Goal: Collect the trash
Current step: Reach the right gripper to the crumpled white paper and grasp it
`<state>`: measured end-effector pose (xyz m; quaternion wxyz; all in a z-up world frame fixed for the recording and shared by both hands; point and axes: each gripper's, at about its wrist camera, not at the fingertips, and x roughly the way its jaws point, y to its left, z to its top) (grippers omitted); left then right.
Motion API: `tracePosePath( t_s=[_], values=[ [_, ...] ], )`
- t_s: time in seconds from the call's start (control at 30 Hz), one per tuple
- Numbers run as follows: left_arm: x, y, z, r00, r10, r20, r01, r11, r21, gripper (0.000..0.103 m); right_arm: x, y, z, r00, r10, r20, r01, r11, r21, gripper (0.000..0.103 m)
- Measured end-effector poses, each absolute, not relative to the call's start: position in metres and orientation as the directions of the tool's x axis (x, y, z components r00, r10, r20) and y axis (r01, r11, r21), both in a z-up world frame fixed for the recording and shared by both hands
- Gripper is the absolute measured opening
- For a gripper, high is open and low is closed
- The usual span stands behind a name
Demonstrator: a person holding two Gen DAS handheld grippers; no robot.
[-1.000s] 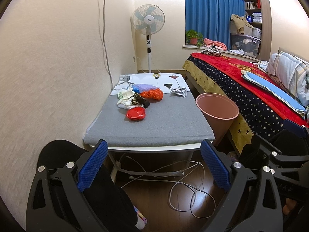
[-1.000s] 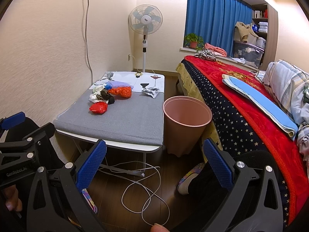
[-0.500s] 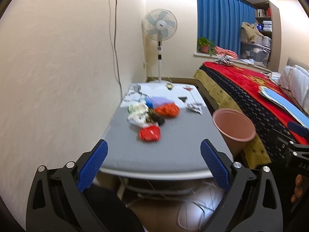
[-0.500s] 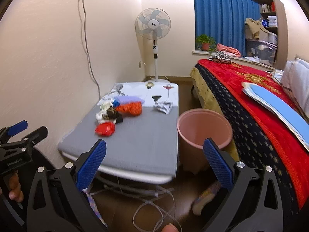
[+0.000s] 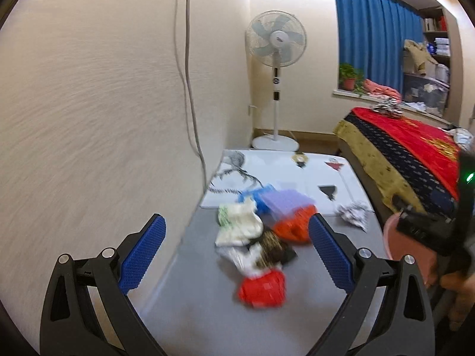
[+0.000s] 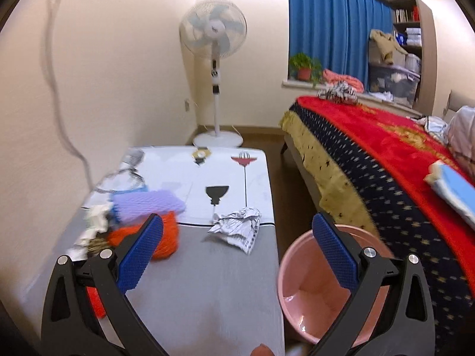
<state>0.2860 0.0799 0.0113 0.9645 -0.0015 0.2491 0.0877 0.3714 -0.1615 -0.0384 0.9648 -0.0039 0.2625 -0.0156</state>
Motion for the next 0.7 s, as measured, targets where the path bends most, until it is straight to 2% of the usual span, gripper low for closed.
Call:
tracePosePath(
  t_s=[0.17, 0.27, 0.53, 0.6, 0.7],
  values=[
    [0.318, 0.098, 0.005, 0.859, 0.201, -0.471, -0.214, 0.976, 0.026, 0.094, 0.443, -0.157, -0.092, 0.819, -0.045, -0.571, 0.04, 0.999, -0.021, 0.097],
    [0.331, 0.108, -0.003, 0.841, 0.213, -0.497, -0.242, 0.97, 0.008, 0.094, 0.466, -0.151, -0.11, 0.815, -0.036, -0.579, 0.016, 0.999, -0.04, 0.085],
    [0.34, 0.115, -0.011, 0.83, 0.222, -0.512, -0.252, 0.968, 0.009, 0.094, 0.502, -0.143, -0.148, 0.778, -0.051, -0.627, 0.018, 0.998, -0.058, 0.083],
    [0.342, 0.115, -0.013, 0.824, 0.22, -0.521, -0.253, 0.968, 0.01, 0.094, 0.505, -0.144, -0.153, 0.765, -0.059, -0.641, 0.026, 0.998, -0.062, 0.078],
    [0.344, 0.116, -0.015, 0.821, 0.222, -0.526, -0.257, 0.967, 0.008, 0.094, 0.508, -0.148, -0.156, 0.749, -0.058, -0.659, 0.034, 0.998, -0.049, 0.057]
  ],
)
